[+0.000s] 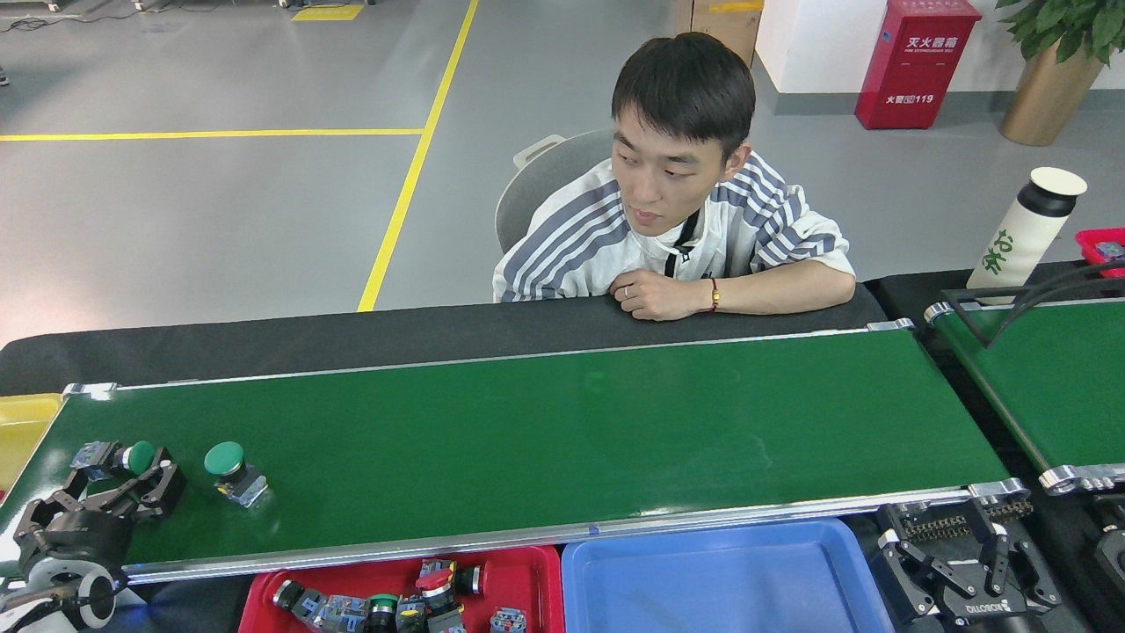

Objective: Pick switch part from conveyor to tray

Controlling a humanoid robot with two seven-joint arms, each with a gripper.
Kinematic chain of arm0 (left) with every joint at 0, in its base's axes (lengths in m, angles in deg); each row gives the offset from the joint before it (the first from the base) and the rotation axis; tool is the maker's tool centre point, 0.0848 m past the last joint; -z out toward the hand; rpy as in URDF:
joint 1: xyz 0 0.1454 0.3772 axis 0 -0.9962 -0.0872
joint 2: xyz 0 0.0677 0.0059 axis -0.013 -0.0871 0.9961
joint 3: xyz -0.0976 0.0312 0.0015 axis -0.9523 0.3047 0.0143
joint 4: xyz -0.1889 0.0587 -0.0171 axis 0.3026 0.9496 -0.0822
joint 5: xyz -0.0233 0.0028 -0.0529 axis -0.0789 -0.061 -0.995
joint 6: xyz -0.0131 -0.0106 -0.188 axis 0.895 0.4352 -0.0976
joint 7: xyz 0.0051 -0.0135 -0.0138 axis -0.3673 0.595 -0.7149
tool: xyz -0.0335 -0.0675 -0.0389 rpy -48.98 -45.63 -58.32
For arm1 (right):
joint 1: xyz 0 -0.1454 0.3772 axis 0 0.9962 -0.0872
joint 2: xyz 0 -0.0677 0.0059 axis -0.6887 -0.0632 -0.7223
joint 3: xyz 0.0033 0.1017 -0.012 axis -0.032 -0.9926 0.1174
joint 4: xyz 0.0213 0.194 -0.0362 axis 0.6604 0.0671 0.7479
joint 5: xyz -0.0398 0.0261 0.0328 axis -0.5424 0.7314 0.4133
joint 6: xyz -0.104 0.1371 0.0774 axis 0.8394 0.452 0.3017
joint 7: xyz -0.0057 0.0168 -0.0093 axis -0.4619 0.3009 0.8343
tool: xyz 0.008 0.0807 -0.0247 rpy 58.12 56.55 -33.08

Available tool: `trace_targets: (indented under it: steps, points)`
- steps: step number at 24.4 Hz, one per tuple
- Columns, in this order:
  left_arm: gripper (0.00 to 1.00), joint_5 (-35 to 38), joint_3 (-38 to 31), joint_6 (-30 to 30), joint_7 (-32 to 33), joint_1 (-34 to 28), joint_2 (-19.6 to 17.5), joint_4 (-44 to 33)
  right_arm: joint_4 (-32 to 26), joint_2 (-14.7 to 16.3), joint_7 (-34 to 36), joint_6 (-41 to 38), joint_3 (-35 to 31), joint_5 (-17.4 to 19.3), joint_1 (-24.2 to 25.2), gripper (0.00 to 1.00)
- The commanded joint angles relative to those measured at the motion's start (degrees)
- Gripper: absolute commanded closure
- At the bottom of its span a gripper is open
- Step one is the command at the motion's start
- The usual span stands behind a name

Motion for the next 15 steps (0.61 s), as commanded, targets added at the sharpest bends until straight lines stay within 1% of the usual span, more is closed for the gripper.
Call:
trace_targets:
  steps: [1,2,3,4,7,11,15]
  points:
    - [0.33,0.0,3.3,0.5,-3.5,2.9,-2.6,4.0,-0.5,0.2,0.0,-1.2,-0.2,0.1,-0.2,0.0]
    - [0.61,-0.1,4.9,0.0,-4.2,3.8,-3.4,6.2,-0.5,0.2,0.0,-1.2,-0.2,0.1,-0.1,0.0]
    - [0.83,-0.2,6.3,0.0,-4.6,4.8,-4.0,8.4,-0.5,0.2,0.0,-1.2,0.0,0.1,-0.1,0.0]
    - [0.93,-0.5,7.4,-0.1,-5.0,5.0,-4.3,9.3,-0.5,0.2,0.0,-1.2,0.0,0.1,-0.1,0.0]
    - [0.97,-0.6,8.4,-0.2,-7.2,4.9,-4.4,9.4,-0.5,0.2,0.0,-1.2,0.1,0.1,0.1,0.0]
    - [0.98,-0.9,8.0,-0.7,-7.2,4.8,-4.5,9.0,-0.6,0.2,0.1,-1.2,0.1,0.1,0.2,0.0]
    - [0.97,-3.9,7.7,-3.5,-6.3,3.0,-4.9,5.0,-0.7,0.1,0.1,-1.2,0.0,0.1,0.8,0.0]
